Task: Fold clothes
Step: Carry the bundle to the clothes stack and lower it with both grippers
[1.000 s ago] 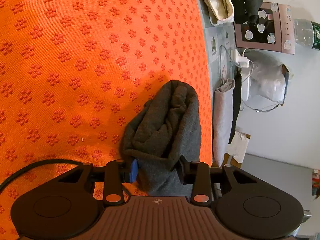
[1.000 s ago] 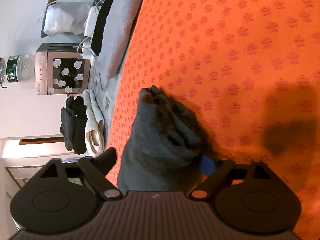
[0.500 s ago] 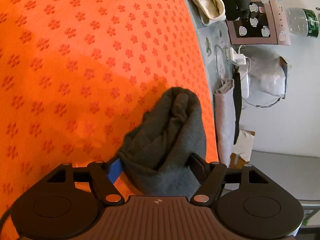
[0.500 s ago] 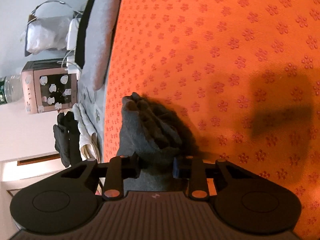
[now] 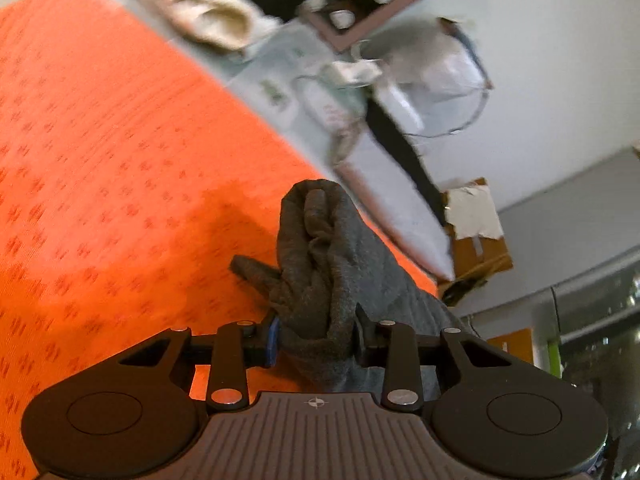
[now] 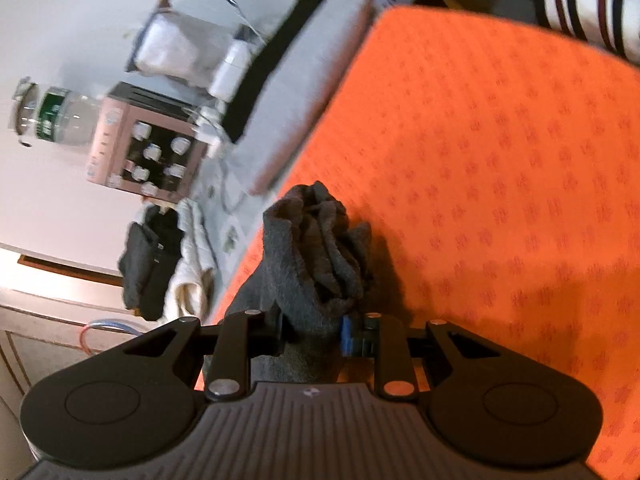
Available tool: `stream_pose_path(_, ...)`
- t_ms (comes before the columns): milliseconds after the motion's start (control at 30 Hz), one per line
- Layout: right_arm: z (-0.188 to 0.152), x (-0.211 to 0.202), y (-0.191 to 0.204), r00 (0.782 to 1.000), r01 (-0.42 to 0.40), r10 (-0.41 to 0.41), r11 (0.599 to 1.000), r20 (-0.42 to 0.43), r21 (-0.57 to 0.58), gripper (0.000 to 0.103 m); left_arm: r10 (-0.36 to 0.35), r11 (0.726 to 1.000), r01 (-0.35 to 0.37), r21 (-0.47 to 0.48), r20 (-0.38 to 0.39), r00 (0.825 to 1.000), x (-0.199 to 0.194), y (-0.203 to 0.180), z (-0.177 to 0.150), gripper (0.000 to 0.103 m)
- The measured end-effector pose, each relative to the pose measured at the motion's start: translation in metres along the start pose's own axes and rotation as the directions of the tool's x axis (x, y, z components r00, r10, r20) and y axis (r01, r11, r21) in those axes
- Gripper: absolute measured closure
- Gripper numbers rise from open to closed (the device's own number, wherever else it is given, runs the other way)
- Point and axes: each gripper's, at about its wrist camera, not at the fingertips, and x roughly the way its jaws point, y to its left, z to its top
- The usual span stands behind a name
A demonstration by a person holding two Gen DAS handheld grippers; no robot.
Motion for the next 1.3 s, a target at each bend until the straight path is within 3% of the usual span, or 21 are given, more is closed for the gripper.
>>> stream_pose_path(167, 0.037, -0.013, 0.021, 0.997, -0.054, 0.057, 0.997, 0.049, -0.057, 0.075, -0.044, 0.998, 0.043, 0.05, 0.018, 0.999, 0.017, -0.042, 0.024, 0.066)
stream_pose_path(367, 0.106, 0.002, 0.05, 0.99, -0.118, 0.126, 0.986, 0.068, -0.114, 0.075, -0.078, 0.994, 0.074, 0.076, 0.055, 0.995, 0.06, -0.09, 0.069, 0.066)
stream_pose_path(700, 0.228, 0.1, 0.099, 0.975, -0.195, 0.209, 0.97, 0.083, -0.145, 0.075, -0.112, 0.989, 0.099, 0.112, 0.119, 0.987, 0.16, -0.133, 0.168, 0.066)
stream_pose_path(867, 0.276, 0.157, 0.118, 0.965, -0.228, 0.248, 0.956, 0.09, -0.183, 0.075, -0.129, 0.984, 0.108, 0.142, 0.149, 0.98, 0.212, -0.139, 0.212, 0.066)
stream_pose_path(1033, 0.307, 0.208, 0.119, 0.958, -0.244, 0.27, 0.945, 0.098, -0.22, 0.075, -0.136, 0.983, 0.115, 0.141, 0.147, 0.98, 0.254, -0.127, 0.235, 0.066)
stream_pose_path(1300, 0.31, 0.255, 0.089, 0.969, -0.204, 0.227, 0.957, 0.094, -0.208, 0.075, -0.112, 0.989, 0.101, 0.104, 0.097, 0.989, 0.302, -0.095, 0.234, 0.066)
